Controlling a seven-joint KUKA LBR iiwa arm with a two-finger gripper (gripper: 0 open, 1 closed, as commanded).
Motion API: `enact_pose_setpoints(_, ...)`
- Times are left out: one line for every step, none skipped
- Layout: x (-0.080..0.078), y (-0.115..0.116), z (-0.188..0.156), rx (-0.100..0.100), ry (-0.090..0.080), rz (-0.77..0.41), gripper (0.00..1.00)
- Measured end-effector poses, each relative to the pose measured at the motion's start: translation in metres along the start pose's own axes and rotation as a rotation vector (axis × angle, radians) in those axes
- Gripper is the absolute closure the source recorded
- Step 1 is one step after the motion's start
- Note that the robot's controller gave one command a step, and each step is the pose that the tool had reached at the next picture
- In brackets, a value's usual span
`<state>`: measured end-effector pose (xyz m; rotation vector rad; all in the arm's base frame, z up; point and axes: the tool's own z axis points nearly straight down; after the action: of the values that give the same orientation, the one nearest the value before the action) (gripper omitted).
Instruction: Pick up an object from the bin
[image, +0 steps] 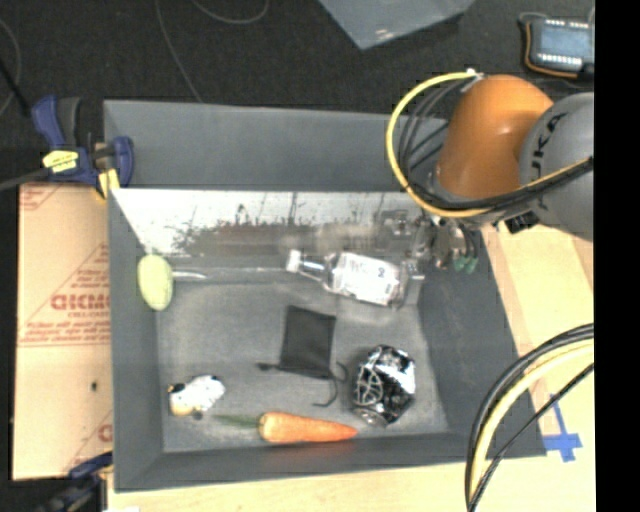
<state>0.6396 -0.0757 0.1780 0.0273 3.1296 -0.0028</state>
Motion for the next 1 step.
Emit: enact_pose_setpoints(0.0110,-0.0047,0.0521,0.000,0.003,0.004,0.00)
